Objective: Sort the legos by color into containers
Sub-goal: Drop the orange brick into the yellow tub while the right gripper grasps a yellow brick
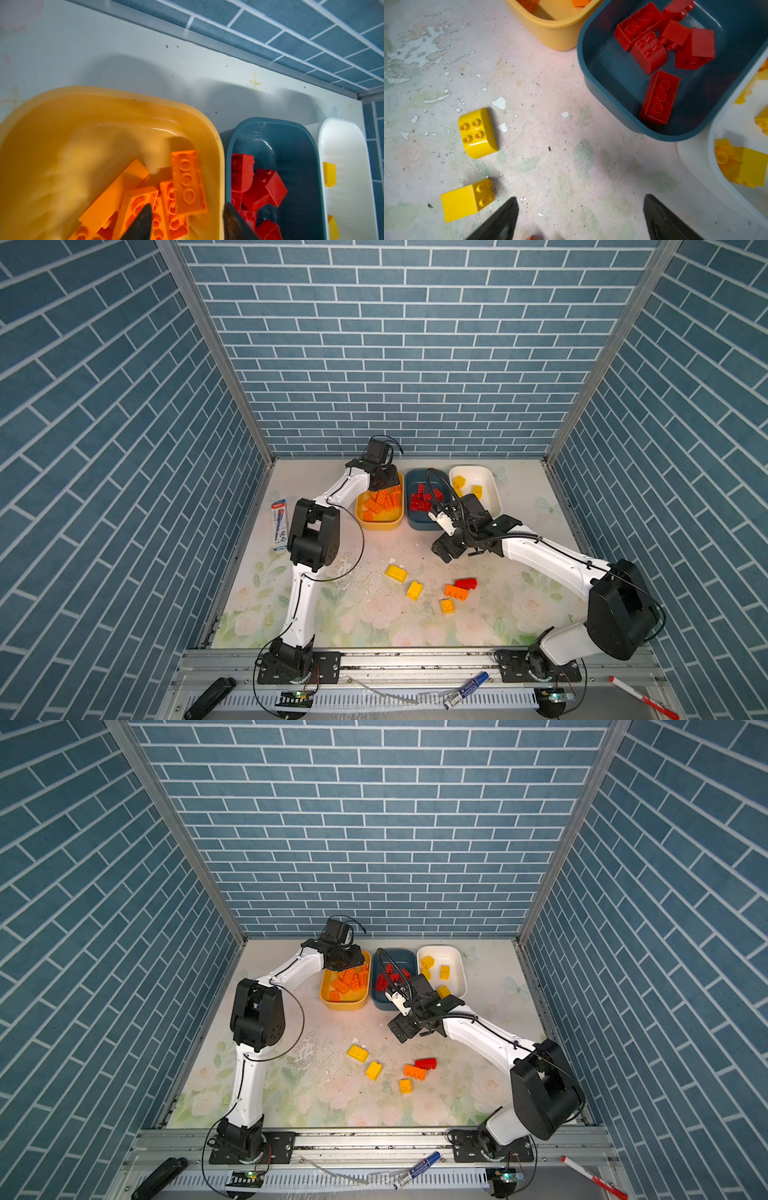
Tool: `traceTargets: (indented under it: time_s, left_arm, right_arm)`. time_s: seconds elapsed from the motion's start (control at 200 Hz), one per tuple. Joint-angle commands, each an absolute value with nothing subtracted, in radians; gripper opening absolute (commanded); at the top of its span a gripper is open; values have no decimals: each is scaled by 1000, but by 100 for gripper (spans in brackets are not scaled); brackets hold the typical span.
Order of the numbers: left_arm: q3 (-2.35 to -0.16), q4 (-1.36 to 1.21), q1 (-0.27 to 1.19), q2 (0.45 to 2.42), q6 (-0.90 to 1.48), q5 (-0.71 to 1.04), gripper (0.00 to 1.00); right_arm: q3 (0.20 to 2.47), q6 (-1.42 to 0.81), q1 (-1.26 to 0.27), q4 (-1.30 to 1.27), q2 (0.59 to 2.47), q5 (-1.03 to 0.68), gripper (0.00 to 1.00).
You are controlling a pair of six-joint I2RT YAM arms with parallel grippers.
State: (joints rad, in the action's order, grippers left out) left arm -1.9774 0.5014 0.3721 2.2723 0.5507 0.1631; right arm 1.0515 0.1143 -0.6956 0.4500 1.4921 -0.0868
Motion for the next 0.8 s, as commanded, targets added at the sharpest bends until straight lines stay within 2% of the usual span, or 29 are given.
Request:
traceTargets:
  time_s: [0.0,0.275,0.79]
  left_arm:
    - [-1969,545,370,2231,529,196,74]
    - [-1756,410,369,2040,502,221,99]
    - [-1376,240,315,1752,595,197,99]
  right_arm:
    - [1080,193,-723,484,1496,-146,94]
    - [1054,236,-789,468,1527,-219,93]
    - [1037,186,-940,465,1610,-259,92]
